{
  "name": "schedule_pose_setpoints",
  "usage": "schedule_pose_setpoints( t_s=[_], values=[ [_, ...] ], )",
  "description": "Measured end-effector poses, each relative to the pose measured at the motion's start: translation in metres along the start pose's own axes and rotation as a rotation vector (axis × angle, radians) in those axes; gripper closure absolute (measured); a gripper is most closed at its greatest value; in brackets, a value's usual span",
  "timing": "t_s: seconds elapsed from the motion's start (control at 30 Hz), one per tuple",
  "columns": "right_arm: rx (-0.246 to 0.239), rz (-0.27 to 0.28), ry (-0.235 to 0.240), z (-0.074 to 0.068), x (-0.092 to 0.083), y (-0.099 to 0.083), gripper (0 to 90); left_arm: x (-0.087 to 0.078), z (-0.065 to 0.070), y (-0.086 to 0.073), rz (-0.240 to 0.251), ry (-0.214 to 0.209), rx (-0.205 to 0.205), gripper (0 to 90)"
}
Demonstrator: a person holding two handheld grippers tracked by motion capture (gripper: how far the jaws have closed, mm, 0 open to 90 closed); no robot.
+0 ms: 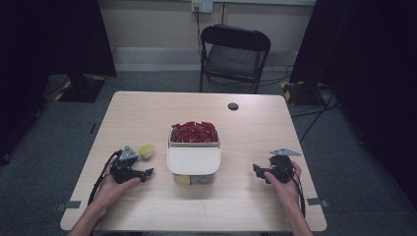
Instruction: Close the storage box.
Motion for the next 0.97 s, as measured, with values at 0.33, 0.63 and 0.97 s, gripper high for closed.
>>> schedule_pose_setpoints(
  t_s=[0.33, 0.63, 0.97],
  values=[
    [-0.005, -0.044, -0.03, 0.003, 0.003, -0.015, 14.9, 0.0, 0.0, 0.0, 0.001, 0.001, -0.001, 14.5],
    [-0.046, -0.013, -0.057, 0.004, 0.006, -0.017, 10.7, 0.0, 0.0, 0.0, 0.0, 0.001, -0.006, 14.5],
    [-0.043, 0.011, -0.062, 0.005, 0.006, -0.018, 9.5, 0.002, 0.0, 0.001, 0.004, 0.001, -0.01, 13.6]
  ],
)
Point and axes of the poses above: each handheld gripper's, and its own axes: x roughly forward along the jaws, y roughly out of its top, z roughly to its right, the point moved 8 cm from there along x, roughly forward along the jaws, and after that the axes turned 15 degrees about z, right-handed, at the moved point
